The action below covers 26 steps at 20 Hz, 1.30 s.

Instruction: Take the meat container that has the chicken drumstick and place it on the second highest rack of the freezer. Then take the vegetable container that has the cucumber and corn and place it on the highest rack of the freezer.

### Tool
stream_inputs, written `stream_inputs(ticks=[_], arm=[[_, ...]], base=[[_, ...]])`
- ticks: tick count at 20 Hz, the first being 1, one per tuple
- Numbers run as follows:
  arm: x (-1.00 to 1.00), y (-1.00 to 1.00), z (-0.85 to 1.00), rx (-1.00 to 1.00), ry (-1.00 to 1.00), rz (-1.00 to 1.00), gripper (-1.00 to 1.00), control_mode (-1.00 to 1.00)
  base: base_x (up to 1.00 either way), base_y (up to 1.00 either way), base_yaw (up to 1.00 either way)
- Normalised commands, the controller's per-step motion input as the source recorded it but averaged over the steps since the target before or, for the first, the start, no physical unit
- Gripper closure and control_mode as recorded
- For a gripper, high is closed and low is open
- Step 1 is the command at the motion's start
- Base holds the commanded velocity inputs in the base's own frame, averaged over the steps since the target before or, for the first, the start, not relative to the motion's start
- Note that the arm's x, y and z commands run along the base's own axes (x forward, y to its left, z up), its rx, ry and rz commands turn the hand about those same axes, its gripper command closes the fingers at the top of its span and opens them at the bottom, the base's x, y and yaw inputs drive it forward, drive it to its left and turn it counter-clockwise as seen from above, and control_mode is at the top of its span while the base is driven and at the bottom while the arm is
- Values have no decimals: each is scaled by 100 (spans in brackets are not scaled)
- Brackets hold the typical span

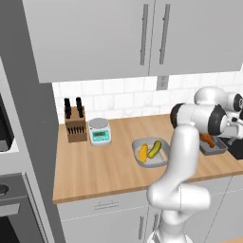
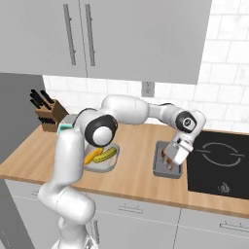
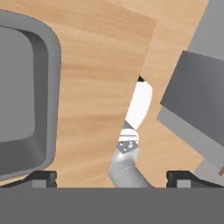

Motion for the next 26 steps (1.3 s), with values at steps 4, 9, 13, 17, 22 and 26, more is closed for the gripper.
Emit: stream_inputs(ticks=[4,9,13,17,22,26], arm=[[0,11,-39,-22,-26,0,-100,-100],[0,9,-34,-24,-31,0,-100,-100],[-2,0,-20,-17,-21,0,-100,-100],[0,0,-10,-11,-12,0,-100,-100],[2,0,-1,-5,-6,0,-100,-100],[12,0,0,-1,-3,-2,-100,-100]], base=[[0,0,0],[0,0,0],[0,0,0],[0,0,0],[0,0,0],[0,0,0]])
